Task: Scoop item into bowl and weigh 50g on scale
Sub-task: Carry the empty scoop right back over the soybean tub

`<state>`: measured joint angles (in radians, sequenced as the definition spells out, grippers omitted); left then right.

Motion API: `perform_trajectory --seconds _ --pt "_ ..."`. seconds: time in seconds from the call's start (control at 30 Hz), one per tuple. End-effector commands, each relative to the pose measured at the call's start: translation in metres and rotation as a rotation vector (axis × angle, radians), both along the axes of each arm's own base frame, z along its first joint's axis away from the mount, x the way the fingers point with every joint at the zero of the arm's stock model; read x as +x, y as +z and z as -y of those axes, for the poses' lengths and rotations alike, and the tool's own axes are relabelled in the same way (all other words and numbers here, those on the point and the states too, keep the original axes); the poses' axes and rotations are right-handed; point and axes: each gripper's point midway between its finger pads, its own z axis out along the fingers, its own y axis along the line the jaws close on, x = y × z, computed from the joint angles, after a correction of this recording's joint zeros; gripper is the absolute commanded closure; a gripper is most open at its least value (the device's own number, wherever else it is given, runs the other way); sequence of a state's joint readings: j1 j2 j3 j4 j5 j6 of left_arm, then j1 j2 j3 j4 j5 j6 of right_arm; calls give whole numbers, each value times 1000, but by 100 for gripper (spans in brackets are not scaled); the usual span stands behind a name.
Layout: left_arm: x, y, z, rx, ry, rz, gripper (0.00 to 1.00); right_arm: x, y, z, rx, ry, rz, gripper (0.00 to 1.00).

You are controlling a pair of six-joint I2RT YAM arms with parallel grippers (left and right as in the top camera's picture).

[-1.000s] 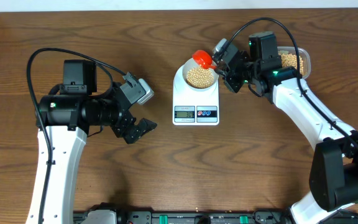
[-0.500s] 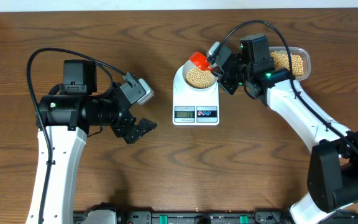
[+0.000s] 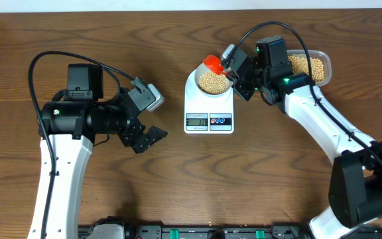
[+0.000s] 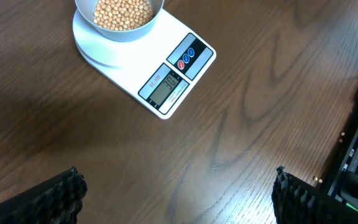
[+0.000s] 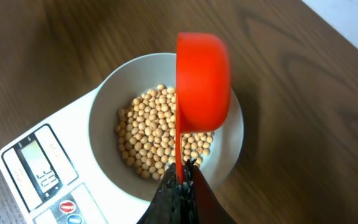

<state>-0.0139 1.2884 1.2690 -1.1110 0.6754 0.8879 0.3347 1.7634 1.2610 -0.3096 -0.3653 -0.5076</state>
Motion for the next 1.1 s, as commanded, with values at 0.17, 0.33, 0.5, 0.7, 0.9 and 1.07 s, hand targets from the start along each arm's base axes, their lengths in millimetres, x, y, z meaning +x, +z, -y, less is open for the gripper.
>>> perform_trajectory --seconds 0.17,0.33,0.5,0.7,0.9,1.07 --pt "1 6 1 -13 1 12 2 2 78 39 102 -143 101 99" --pt "1 6 1 -13 1 12 2 9 107 85 178 -306 111 99" --pt "1 6 1 -13 1 12 2 15 108 138 244 -495 50 99" --pt "1 6 1 -13 1 12 2 6 89 175 230 -602 -43 99" --pt "1 6 1 -13 1 12 2 -2 79 191 216 -647 -97 99" --pt "1 6 1 -13 1 12 2 -3 76 210 198 -698 -97 99"
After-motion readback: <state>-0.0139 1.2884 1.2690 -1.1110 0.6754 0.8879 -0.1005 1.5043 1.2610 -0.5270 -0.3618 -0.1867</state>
